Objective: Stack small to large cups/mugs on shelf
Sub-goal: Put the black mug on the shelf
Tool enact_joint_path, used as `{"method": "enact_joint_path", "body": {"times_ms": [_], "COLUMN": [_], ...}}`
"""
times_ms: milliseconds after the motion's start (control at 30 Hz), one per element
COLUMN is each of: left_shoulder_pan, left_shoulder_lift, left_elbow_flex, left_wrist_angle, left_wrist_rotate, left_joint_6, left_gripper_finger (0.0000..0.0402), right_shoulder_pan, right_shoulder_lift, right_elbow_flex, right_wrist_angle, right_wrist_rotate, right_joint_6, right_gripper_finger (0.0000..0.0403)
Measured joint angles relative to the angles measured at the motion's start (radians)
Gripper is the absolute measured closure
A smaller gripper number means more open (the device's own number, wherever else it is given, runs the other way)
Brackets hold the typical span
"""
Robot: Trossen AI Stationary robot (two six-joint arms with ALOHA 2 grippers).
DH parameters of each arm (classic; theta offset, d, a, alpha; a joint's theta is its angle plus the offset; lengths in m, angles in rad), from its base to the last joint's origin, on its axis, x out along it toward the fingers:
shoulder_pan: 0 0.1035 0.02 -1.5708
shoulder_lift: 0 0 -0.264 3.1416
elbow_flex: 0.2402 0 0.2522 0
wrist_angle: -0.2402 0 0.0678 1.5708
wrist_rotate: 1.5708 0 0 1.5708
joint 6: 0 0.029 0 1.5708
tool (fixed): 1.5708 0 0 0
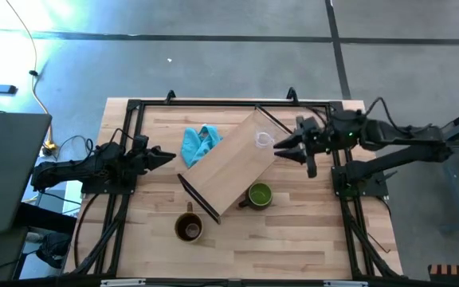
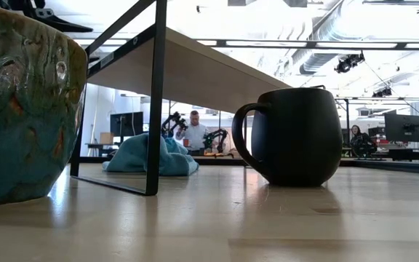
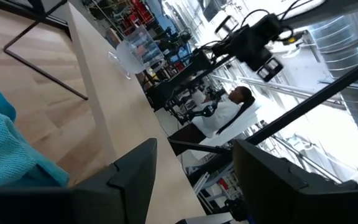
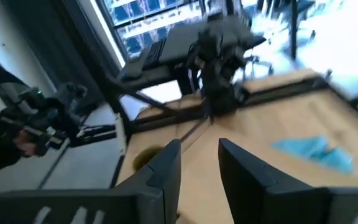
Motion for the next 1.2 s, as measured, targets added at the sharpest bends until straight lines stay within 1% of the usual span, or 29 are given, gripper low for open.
{"method": "enact_joint_path", "body": {"times_ms": [133, 300, 467, 567, 700, 867, 1067, 1200], "left_shoulder_pan": [0.0, 0.0, 0.0, 0.0, 0.0, 0.0, 0.0, 0.0], "left_shoulder_lift": [0.0, 0.0, 0.0, 0.0, 0.0, 0.0, 0.0, 0.0], "left_elbow_flex": [0.0, 0.0, 0.0, 0.0, 0.0, 0.0, 0.0, 0.0], "left_wrist_angle": [0.0, 0.0, 0.0, 0.0, 0.0, 0.001, 0.001, 0.001], "left_wrist_rotate": [-0.011, -0.015, -0.014, 0.009, 0.071, 0.197, 0.366, 0.441], "left_joint_6": [0.0, 0.0, 0.0, -0.004, -0.037, -0.084, -0.159, -0.175], "left_gripper_finger": [0.0202, 0.0202, 0.0202, 0.0202, 0.0202, 0.0202, 0.0202, 0.0202], "right_shoulder_pan": [0.037, 0.085, 0.12, 0.141, 0.163, 0.197, 0.219, 0.22], "right_shoulder_lift": [-0.024, -0.026, -0.023, -0.021, -0.021, -0.021, -0.018, 0.011], "right_elbow_flex": [-0.084, -0.126, -0.165, -0.177, -0.179, -0.179, -0.179, -0.179], "right_wrist_angle": [0.049, 0.047, 0.042, 0.04, 0.041, 0.037, -0.072, -0.125], "right_wrist_rotate": [0.001, 0.035, 0.044, 0.045, 0.045, 0.045, 0.045, 0.045], "right_joint_6": [0.064, 0.108, 0.174, 0.202, 0.218, 0.226, 0.371, 0.427], "right_gripper_finger": [0.0304, 0.0304, 0.0304, 0.0304, 0.0304, 0.0304, 0.0304, 0.0304]}}
